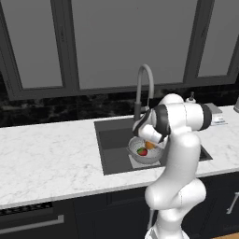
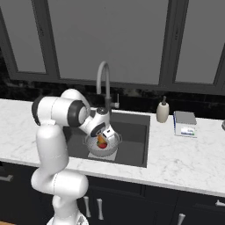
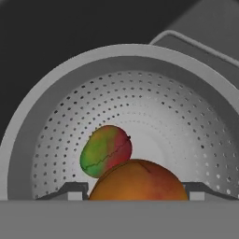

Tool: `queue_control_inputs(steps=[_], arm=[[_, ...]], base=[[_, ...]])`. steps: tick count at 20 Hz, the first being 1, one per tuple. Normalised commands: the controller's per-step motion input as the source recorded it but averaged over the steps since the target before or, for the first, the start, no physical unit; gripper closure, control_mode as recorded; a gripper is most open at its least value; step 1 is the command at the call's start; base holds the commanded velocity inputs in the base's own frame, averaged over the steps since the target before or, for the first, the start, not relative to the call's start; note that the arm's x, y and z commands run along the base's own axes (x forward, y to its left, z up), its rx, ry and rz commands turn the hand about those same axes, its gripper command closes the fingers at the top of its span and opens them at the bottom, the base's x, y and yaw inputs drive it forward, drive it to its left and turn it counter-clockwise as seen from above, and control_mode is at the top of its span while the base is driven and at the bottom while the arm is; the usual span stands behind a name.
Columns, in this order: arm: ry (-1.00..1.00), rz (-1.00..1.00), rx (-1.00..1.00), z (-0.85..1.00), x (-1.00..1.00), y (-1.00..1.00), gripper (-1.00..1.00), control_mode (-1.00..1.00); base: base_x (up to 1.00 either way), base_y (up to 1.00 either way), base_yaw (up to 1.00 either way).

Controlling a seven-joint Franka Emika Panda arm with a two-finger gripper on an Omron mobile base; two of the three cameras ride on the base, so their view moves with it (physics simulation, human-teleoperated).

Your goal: Put the colander in the sink, put the peach, mango in the colander, and turn on the sink faucet and pour water over the colander.

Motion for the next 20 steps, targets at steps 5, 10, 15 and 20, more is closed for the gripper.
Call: queue_control_inputs(steps=[5,10,15,20], arm=[[0.00,0.00,0.00,-0.22,0.06,0.00,-1.00,-1.00],[0.00,0.00,0.00,-0.01,0.00,0.00,-1.00,-1.00],[0.00,-0.01,0.00,0.08,0.00,0.00,-1.00,-1.00],[0.00,-0.03,0.00,0.47,-0.11,-0.14,-1.00,-1.00]], base=[[0.00,0.00,0.00],[0.00,0.00,0.00],[0.00,0.00,0.00],[0.00,0.00,0.00]])
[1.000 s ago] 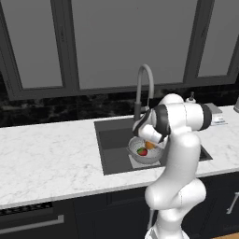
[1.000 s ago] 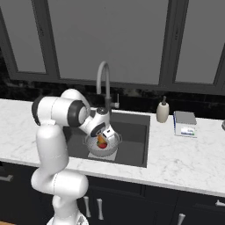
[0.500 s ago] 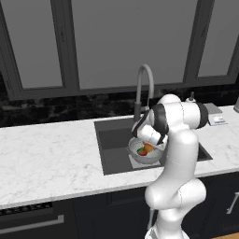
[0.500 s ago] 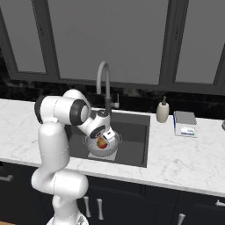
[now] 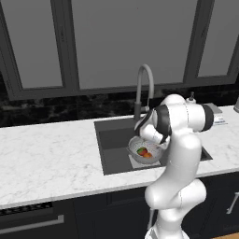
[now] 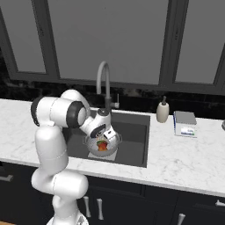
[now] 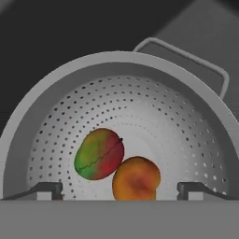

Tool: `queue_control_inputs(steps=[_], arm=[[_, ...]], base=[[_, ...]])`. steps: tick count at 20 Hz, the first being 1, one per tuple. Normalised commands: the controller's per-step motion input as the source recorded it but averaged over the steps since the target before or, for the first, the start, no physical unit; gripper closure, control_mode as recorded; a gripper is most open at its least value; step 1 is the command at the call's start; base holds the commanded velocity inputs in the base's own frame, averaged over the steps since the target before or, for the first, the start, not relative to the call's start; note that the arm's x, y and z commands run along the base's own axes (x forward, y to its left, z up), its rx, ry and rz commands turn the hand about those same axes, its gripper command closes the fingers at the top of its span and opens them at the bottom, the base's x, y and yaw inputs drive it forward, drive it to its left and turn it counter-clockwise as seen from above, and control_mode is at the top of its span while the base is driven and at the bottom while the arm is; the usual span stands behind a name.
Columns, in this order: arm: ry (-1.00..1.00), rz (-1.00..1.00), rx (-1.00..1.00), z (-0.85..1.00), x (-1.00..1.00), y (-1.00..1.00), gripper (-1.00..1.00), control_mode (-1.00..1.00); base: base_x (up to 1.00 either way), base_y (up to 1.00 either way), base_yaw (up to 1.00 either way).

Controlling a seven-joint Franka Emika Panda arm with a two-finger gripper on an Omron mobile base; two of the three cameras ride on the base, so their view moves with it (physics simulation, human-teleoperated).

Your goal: Put the colander in the sink, put the peach, mango in the colander, and turn on the sink faucet and pour water over the colander.

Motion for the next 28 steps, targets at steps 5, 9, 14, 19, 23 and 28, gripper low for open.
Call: queue_control_inputs(steps=[5,9,14,19,23,28], arm=[[-0.05,0.00,0.01,0.88,-0.17,-0.18,-1.00,-1.00],[-0.13,0.00,0.01,0.96,-0.11,-0.13,-1.00,-1.00],[-0.16,0.01,0.00,0.78,-0.09,-0.14,-1.00,-1.00],[-0.15,0.10,0.00,0.31,-0.31,-0.38,-1.00,-1.00],[-0.12,0.17,-0.01,0.00,-0.25,-0.49,-1.00,-1.00],[-0.19,0.23,0.00,0.01,-0.04,-0.46,-1.00,-1.00]], base=[[0.00,0.00,0.00],[0.00,0.00,0.00],[0.00,0.00,0.00],[0.00,0.00,0.00],[0.00,0.00,0.00],[0.00,0.00,0.00]])
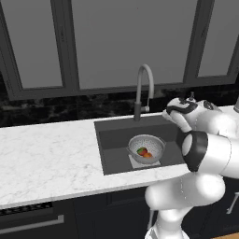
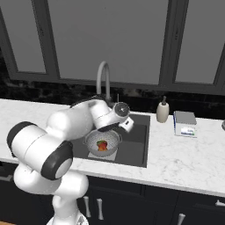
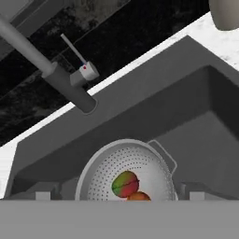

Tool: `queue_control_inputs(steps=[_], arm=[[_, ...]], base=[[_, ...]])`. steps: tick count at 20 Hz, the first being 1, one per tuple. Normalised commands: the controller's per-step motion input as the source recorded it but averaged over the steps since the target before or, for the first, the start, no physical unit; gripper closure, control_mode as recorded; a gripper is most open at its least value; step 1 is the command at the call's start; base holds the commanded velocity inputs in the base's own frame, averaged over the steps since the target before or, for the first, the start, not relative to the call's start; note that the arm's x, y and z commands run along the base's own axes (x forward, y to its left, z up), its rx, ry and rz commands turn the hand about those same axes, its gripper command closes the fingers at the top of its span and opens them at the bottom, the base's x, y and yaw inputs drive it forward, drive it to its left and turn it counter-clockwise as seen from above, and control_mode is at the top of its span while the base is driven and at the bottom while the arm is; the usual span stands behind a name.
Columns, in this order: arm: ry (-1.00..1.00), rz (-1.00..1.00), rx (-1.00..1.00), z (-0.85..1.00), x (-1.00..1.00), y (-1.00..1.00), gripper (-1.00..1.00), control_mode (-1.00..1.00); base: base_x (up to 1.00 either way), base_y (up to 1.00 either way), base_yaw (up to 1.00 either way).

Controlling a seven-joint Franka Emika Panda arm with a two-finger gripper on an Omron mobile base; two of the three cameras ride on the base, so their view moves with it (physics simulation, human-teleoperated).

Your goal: Put the colander in the sink, put the peach, mango in the colander, and turn on the sink faucet and pour water over the colander.

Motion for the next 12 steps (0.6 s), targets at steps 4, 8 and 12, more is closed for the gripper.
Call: queue_control_inputs(steps=[4,8,12], arm=[[-0.26,0.34,-0.03,0.00,0.00,-0.38,-1.00,-1.00],[-0.26,0.42,-0.08,0.00,0.00,-0.24,-1.00,-1.00],[-0.32,0.41,-0.11,0.00,0.00,-0.10,-1.00,-1.00]], base=[[0.00,0.00,0.00],[0.00,0.00,0.00],[0.00,0.00,0.00]])
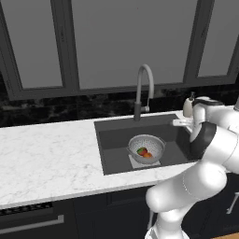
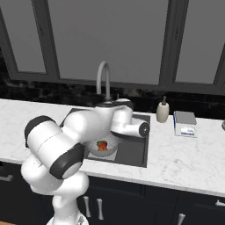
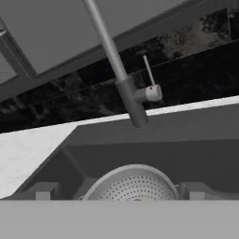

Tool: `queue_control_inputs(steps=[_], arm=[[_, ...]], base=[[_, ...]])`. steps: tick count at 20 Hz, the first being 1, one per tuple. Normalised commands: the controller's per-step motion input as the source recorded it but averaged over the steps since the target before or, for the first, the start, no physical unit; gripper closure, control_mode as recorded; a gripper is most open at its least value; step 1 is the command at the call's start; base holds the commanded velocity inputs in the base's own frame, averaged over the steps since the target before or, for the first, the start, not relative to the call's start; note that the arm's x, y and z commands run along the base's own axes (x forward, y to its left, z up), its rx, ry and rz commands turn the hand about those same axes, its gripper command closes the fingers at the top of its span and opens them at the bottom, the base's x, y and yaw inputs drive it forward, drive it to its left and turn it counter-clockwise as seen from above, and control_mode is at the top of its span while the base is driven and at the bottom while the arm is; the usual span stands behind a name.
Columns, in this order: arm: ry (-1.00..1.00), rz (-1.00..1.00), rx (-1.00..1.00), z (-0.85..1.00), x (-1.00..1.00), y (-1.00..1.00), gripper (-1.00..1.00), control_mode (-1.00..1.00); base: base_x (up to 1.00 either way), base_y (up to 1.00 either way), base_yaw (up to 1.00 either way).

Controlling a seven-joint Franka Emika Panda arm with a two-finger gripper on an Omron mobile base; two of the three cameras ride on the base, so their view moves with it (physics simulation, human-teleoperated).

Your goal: Put the colander in the sink, put the peach, mango in the colander, and turn on the sink faucet and pour water over the colander.

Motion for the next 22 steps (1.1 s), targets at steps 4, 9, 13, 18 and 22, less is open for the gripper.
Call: queue_control_inputs(steps=[4,9,13,18,22], arm=[[-0.40,0.34,-0.14,0.04,0.00,0.00,-1.00,-1.00],[-0.39,0.17,-0.22,0.23,-0.08,0.00,-1.00,-1.00],[-0.32,0.03,-0.25,0.39,-0.01,0.00,-1.00,-1.00],[-0.15,0.00,-0.21,0.47,0.00,0.16,-1.00,-1.00],[0.00,-0.04,-0.10,0.15,0.02,0.33,-1.00,-1.00]], base=[[0.00,0.00,0.00],[0.00,0.00,0.00],[0.00,0.00,0.00],[0.00,0.00,0.00],[0.00,0.00,0.00]])
